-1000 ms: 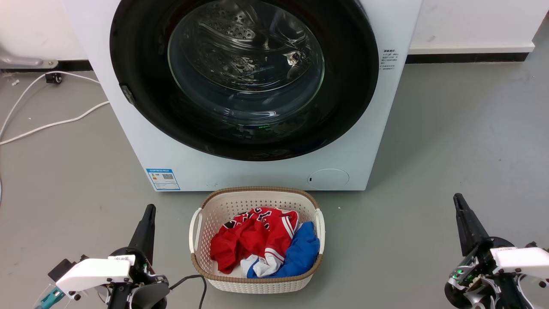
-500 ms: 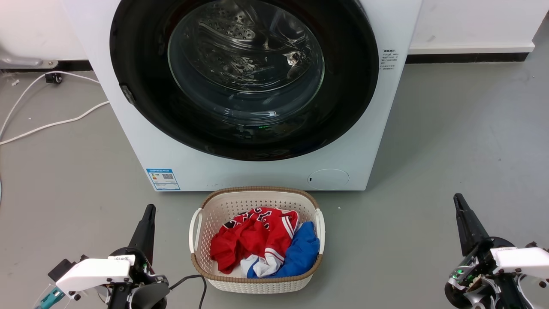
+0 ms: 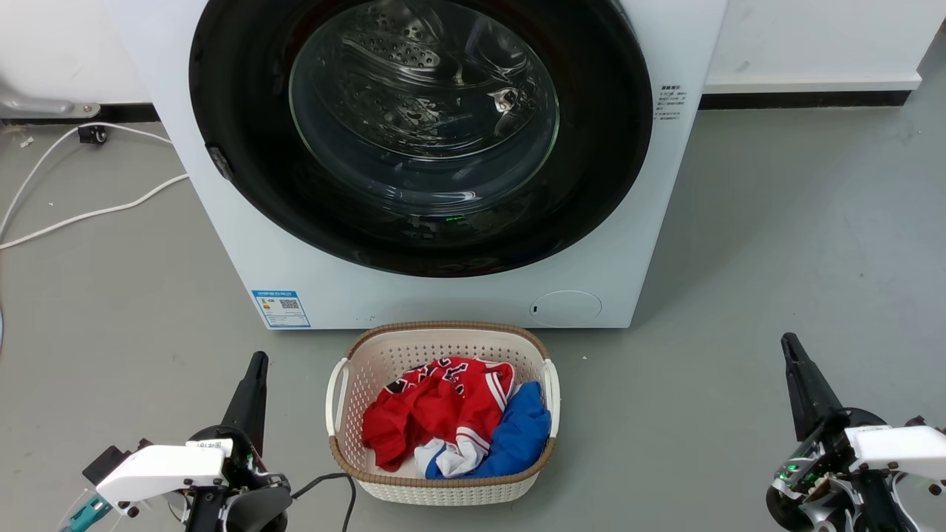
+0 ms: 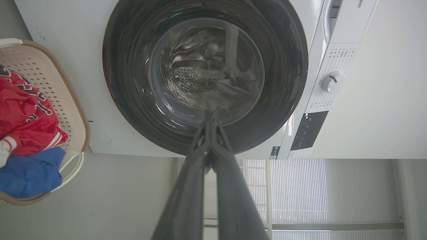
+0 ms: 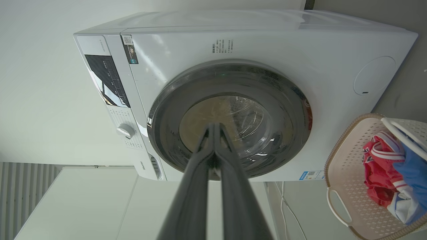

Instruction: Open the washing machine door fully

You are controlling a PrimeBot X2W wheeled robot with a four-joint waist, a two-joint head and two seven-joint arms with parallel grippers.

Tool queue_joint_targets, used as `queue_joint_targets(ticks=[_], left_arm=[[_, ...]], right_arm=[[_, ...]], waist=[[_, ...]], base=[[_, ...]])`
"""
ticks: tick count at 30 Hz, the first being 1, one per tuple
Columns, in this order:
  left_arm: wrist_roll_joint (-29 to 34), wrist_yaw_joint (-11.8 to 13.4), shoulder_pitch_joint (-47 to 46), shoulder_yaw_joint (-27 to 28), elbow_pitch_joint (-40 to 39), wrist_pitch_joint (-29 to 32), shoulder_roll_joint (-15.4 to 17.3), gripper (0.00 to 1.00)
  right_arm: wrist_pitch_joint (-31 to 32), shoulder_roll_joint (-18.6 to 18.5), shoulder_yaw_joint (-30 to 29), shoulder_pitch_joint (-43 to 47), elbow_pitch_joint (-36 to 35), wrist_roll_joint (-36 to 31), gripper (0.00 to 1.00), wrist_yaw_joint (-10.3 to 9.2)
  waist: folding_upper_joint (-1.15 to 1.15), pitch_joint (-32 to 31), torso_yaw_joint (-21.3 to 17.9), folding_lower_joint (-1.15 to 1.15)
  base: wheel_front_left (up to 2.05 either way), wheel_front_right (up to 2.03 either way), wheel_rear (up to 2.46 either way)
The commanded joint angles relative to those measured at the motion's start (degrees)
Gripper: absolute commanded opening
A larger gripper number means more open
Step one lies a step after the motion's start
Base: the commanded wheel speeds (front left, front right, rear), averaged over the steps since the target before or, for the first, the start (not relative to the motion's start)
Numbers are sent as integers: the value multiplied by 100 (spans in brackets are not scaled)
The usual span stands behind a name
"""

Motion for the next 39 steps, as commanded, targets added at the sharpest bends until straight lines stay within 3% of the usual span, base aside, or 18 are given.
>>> queue_joint_targets(ticks=[1, 11, 12, 13, 14, 15, 16, 25, 39], left_arm=[[17, -13, -39, 22, 2, 23, -16, 0], [19, -13, -39, 23, 2, 25, -17, 0], [2, -1, 0, 1, -1, -1, -1, 100], [2, 0, 12, -7, 25, -7, -2, 100], [2, 1, 45, -18, 72, -9, -6, 0], [3, 1, 97, -30, 121, -11, -9, 0], [14, 1, 117, -45, 125, -33, -11, 100], [613, 48, 162, -12, -96, -296, -10, 100], [2472, 603, 248, -257, -637, -653, -10, 100]], right_arm=[[9, 25, -8, -68, 8, -24, 0, 2], [15, 28, -14, -69, 8, -30, 0, 2], [0, 4, -6, 0, -1, -3, 100, 0], [-5, 4, -3, 15, 24, -4, 100, 1], [-5, 9, 3, 52, 73, -4, 0, 0], [-9, 13, 8, 102, 121, -5, 0, 0], [-30, 15, 14, 125, 127, -19, 100, 0], [-290, 17, -32, 196, -80, -768, 100, 1], [-645, 21, 91, 290, -741, -2813, 100, 2]], waist=[[0, 0, 0, 0], [0, 0, 0, 0], [0, 0, 0, 0], [0, 0, 0, 0], [0, 0, 0, 0], [0, 0, 0, 0], [0, 1, 0, 0], [0, 11, 2, 0], [0, 48, 8, 0]], base=[[0, 0, 0], [0, 0, 0], [0, 0, 0], [0, 0, 0], [0, 0, 0], [0, 0, 0], [0, 0, 0], [0, 0, 0], [0, 0, 0]])
